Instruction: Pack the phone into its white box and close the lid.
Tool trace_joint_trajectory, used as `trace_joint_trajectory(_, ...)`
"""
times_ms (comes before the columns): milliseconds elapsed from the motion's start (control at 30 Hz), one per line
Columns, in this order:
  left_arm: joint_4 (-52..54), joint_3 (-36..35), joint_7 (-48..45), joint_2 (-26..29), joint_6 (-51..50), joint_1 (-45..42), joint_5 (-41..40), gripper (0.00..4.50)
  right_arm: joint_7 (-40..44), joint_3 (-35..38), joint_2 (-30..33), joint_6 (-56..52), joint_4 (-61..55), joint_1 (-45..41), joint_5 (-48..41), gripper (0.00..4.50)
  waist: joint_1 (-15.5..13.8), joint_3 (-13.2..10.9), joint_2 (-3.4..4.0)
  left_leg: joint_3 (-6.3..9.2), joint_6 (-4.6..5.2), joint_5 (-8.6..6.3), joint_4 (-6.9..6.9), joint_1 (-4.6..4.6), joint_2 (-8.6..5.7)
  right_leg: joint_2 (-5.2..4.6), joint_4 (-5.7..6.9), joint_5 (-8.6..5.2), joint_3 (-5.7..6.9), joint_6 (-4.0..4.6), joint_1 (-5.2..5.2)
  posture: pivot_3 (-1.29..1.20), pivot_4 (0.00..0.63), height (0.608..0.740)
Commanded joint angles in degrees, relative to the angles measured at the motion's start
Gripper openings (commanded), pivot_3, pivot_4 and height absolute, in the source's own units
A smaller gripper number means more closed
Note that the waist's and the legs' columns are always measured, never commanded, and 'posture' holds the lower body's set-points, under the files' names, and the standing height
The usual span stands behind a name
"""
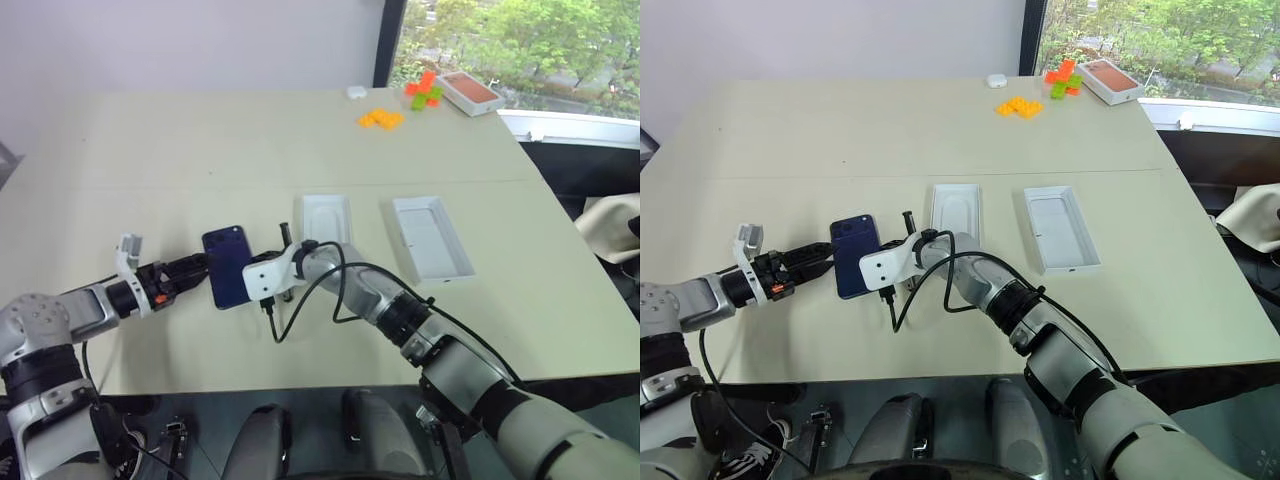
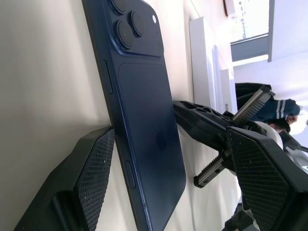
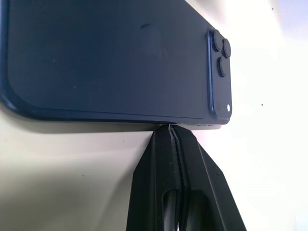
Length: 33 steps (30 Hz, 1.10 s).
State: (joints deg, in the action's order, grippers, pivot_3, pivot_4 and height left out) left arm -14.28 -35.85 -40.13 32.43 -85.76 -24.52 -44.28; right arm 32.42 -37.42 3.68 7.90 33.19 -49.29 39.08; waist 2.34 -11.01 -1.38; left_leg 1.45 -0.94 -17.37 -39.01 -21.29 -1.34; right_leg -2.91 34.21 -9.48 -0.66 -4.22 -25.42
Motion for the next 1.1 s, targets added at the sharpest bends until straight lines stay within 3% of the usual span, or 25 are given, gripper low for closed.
trace_joint_trajectory(33,1.3,-2.2,-2.5,-1.8,-3.4,-3.6,-6.8,3.87,0.8,-1.8,-1.8,1.7,-0.7,0.6,-0.8,0.04,0.1,0.0,0.00,0.01,0.00,0.00,0.00,-0.02,0.00,0.00,0.00,0.00,0.00,0.00,-0.01,0.00,0.150,0.740)
trace_joint_trajectory(367,4.1,-0.9,-2.3,-0.5,-4.4,0.1,-7.4,3.87,1.1,-1.5,-2.0,1.6,-0.8,0.4,-1.0,0.04,0.2,0.0,0.00,0.05,-0.02,0.01,0.02,-0.03,0.01,0.00,-0.01,-0.01,0.05,0.01,-0.02,0.00,0.150,0.740)
trace_joint_trajectory(500,3.6,-5.1,-1.0,-3.4,-6.5,-3.4,-11.5,3.87,1.4,-1.3,-1.9,1.5,-1.1,0.4,-1.1,0.04,-0.1,0.0,0.00,0.06,-0.02,0.01,0.02,-0.04,0.01,-0.01,-0.03,-0.01,0.07,0.02,-0.01,0.00,0.150,0.740)
trace_joint_trajectory(633,5.5,-4.5,1.8,-5.2,-3.3,-3.0,-9.5,3.87,1.5,-1.2,-1.9,1.3,-1.1,0.3,-1.1,0.04,0.7,0.0,-0.05,0.07,-0.03,0.01,0.04,-0.06,0.02,-0.01,-0.05,-0.01,0.09,0.02,-0.04,0.00,0.150,0.740)
trace_joint_trajectory(1100,4.9,-0.7,1.9,-2.0,-0.3,3.1,-9.1,3.87,2.6,0.3,-0.8,0.2,-2.4,0.2,-2.9,0.04,1.4,0.0,-0.05,0.08,-0.23,0.13,0.33,-0.03,0.11,0.07,-0.01,-0.04,0.06,0.17,-0.17,0.00,0.150,0.740)
